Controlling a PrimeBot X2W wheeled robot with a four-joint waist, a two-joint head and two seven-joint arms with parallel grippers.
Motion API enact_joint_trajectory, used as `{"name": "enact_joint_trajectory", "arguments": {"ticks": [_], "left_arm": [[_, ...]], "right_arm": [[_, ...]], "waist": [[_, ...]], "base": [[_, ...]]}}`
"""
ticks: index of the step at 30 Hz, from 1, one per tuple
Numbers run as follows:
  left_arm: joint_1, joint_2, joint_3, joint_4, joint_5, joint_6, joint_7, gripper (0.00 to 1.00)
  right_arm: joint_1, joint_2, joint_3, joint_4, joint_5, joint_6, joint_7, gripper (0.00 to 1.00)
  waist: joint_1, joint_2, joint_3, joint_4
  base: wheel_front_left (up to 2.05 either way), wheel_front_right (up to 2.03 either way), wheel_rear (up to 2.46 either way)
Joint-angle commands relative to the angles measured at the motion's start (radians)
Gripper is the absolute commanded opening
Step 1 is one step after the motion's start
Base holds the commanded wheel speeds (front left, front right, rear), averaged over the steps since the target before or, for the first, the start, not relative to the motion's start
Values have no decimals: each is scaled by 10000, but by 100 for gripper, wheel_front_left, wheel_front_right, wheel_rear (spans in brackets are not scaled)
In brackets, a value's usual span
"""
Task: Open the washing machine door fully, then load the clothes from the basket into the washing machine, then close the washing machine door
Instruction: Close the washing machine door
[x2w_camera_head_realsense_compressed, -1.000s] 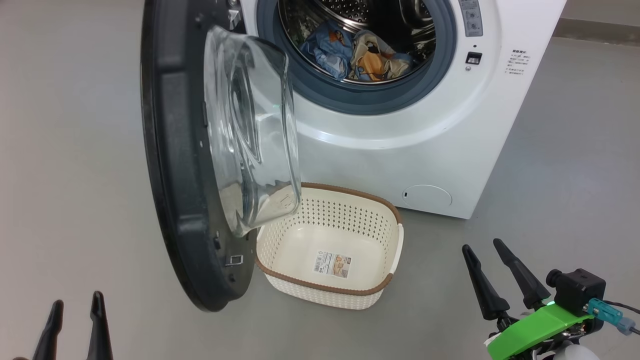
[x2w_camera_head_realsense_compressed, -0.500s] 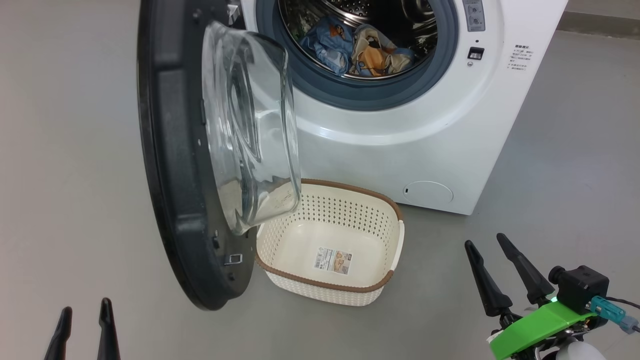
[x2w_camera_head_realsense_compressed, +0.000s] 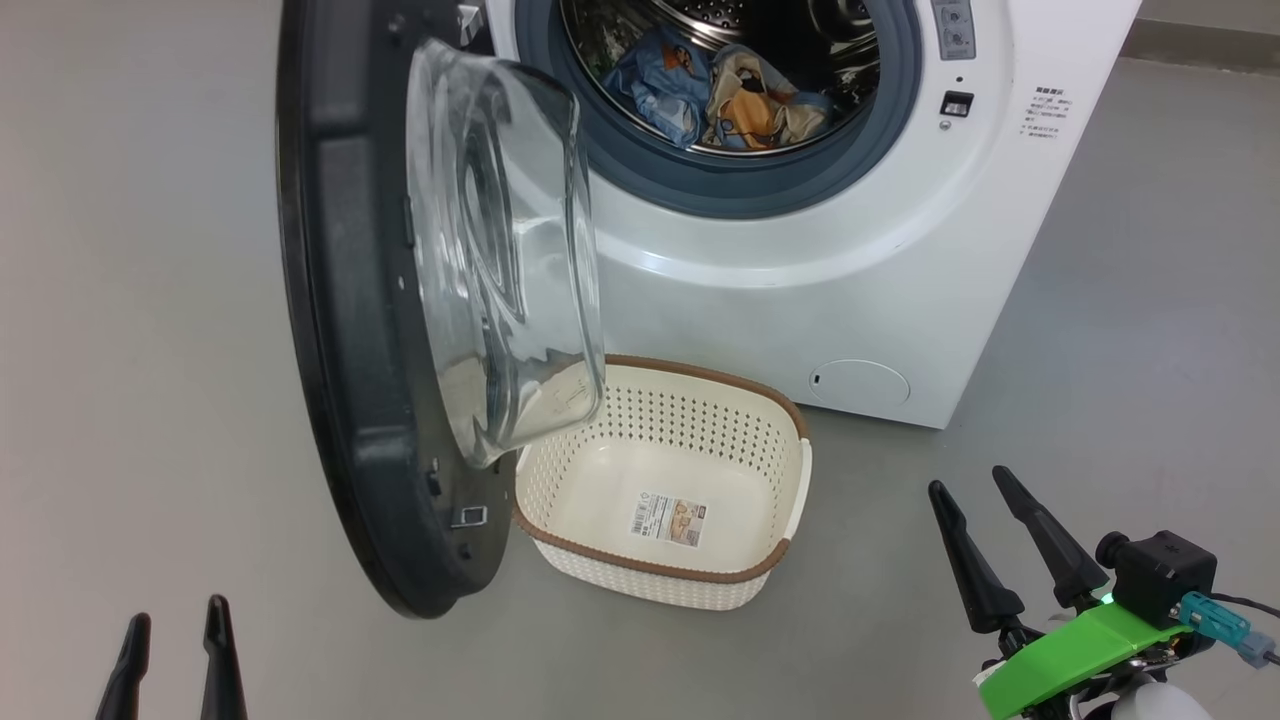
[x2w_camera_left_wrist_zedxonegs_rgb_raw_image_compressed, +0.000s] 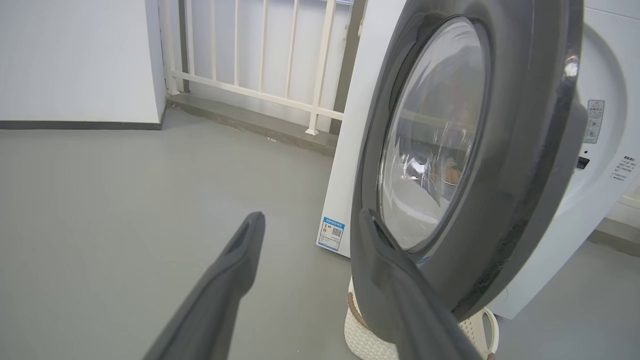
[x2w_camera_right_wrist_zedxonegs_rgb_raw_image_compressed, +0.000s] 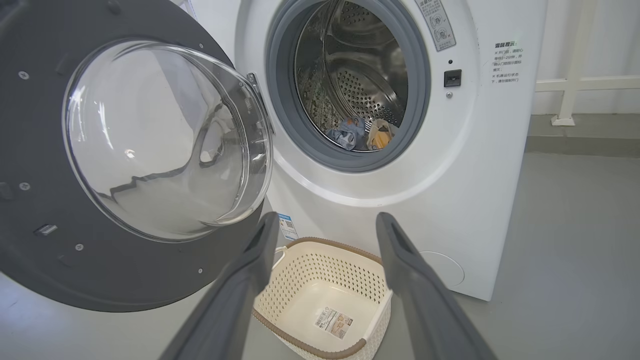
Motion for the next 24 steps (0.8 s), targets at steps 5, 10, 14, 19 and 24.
{"name": "enact_joint_trajectory", "arguments": {"ticks": [5,10,14,19,24], "left_arm": [[-398,127,360,-253,199,-102,-121,100],[-380,159,340,-231,239,-117,-121,100],[-348,190,329,-267,244,-126,-121,100],[-345,191,313,-264,35,-135,-122,100],[-365,285,314,-409,-307,-141,23,5]], "right_arm": [[74,-112,254,-271,-56,16,-48,100],[110,-97,280,-239,-45,16,-48,100],[110,-128,322,-198,-17,16,-48,100],[86,-177,366,-168,16,16,-48,100],[84,-177,394,-144,55,16,-48,100]], "waist": [[0,-1,-39,28],[0,-1,-118,18],[0,-1,-159,-6],[0,-1,-203,-25],[0,-1,-276,-36]], "base": [[0,0,0],[0,0,0],[0,0,0],[0,0,0],[0,0,0]]}}
